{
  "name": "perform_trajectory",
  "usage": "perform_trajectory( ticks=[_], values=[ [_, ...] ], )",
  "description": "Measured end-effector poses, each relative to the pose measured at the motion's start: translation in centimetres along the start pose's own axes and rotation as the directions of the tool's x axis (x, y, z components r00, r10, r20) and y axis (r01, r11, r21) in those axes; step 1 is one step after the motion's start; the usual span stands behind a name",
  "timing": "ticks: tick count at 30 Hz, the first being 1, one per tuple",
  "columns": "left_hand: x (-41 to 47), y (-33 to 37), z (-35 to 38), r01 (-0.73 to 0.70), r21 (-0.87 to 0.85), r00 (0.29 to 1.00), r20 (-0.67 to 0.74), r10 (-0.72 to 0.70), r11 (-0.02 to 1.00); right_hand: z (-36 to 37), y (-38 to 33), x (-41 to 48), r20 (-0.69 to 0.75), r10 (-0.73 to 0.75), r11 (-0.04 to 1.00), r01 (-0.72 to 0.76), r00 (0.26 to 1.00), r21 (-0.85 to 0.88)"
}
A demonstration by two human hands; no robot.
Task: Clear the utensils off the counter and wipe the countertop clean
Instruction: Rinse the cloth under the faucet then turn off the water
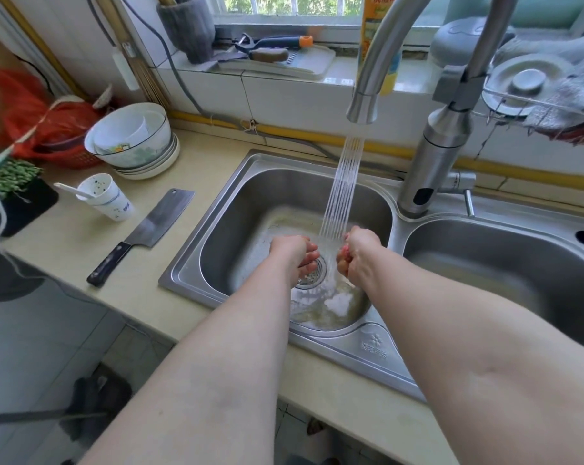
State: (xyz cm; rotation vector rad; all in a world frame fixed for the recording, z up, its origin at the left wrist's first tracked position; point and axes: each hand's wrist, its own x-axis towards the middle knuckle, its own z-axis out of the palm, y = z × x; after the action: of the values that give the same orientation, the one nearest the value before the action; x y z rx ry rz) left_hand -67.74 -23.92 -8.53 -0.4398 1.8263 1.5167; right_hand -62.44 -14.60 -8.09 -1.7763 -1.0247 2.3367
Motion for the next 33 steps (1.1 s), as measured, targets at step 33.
perform_trajectory(
  ticks=[33],
  values=[
    [-0.1,-1.7,0.8,-0.041,-0.156,0.991,0.119,0.060,0.987,0.5,0.0,-0.4,0.313,0.068,0.998,-0.066,0.947,-0.015]
  ],
)
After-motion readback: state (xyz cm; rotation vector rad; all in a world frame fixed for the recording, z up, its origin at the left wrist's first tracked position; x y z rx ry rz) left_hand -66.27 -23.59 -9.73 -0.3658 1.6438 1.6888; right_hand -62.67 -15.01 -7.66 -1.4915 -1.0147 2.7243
